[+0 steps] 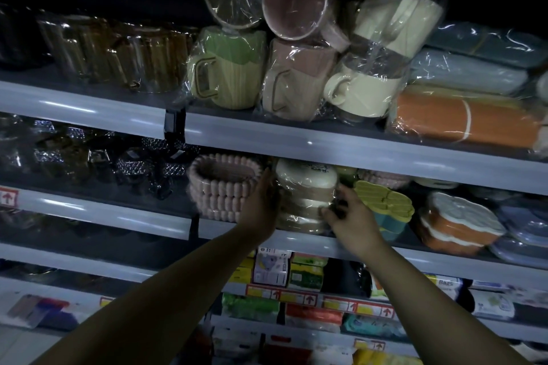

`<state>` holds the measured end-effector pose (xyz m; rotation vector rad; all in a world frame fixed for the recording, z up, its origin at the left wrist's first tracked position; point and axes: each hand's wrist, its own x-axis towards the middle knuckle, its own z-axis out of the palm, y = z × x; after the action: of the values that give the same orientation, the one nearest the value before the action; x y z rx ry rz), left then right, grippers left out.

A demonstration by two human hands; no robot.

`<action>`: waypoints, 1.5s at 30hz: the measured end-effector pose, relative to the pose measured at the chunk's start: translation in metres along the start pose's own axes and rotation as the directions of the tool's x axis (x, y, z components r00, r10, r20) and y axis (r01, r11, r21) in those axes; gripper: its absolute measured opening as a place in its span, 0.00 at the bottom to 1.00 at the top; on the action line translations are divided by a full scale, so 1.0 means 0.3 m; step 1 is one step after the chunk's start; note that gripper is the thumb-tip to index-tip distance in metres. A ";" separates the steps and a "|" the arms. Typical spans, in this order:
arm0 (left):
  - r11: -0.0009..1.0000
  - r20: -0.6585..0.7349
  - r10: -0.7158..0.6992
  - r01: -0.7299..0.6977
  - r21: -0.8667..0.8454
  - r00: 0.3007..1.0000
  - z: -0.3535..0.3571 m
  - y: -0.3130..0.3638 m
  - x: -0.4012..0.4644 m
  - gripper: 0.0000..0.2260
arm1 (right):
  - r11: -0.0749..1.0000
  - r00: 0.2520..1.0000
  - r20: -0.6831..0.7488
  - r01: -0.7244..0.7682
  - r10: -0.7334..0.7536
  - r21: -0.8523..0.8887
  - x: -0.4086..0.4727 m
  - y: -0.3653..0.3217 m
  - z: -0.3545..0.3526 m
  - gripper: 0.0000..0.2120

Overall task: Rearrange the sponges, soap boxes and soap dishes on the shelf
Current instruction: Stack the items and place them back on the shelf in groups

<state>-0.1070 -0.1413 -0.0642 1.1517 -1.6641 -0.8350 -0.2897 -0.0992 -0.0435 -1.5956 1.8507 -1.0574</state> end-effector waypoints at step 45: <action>0.868 0.074 0.152 -0.169 0.467 0.986 -0.078 0.116 -0.089 0.29 | 0.947 0.992 -0.074 0.071 -0.098 -0.312 -0.134 -0.136 -0.056 0.28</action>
<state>-0.0925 -0.1052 -0.0333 1.3016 -2.0302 -0.3460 -0.2697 -0.0570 -0.0063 -1.8450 2.1075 -0.9200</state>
